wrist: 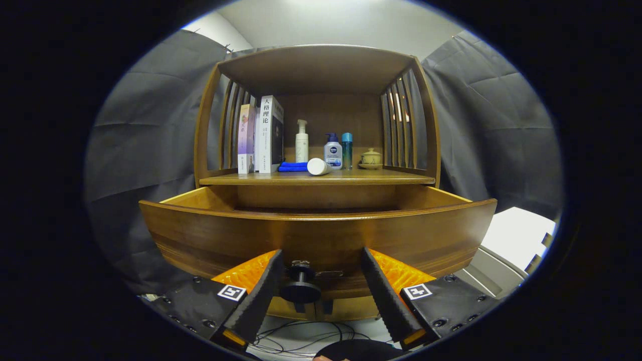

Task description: Pull open the drawer, take out the items inside it, and place them on the countertop above the cabinet.

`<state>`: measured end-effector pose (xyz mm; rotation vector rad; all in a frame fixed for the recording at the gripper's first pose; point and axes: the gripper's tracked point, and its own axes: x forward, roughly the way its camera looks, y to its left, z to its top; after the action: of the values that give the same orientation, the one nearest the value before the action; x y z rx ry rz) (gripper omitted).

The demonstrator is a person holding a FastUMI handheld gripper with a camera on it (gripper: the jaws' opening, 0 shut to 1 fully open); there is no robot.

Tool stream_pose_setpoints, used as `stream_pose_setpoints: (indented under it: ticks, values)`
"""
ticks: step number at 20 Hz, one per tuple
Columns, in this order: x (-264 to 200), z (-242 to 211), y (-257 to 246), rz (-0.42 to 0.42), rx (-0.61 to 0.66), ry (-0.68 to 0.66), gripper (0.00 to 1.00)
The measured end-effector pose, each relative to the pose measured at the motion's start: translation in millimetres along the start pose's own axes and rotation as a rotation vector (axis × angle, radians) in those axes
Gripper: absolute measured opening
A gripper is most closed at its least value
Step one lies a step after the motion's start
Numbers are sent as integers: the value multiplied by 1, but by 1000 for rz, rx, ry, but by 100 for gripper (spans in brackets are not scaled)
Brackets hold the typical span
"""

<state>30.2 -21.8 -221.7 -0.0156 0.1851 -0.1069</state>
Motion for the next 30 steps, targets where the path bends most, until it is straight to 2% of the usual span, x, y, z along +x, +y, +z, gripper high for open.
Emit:
stream_pose_setpoints:
  ticks: [15,30]
  values:
    - [71,18,7,-41,6,6,98]
    - [143,26,21,-24,12,68,98]
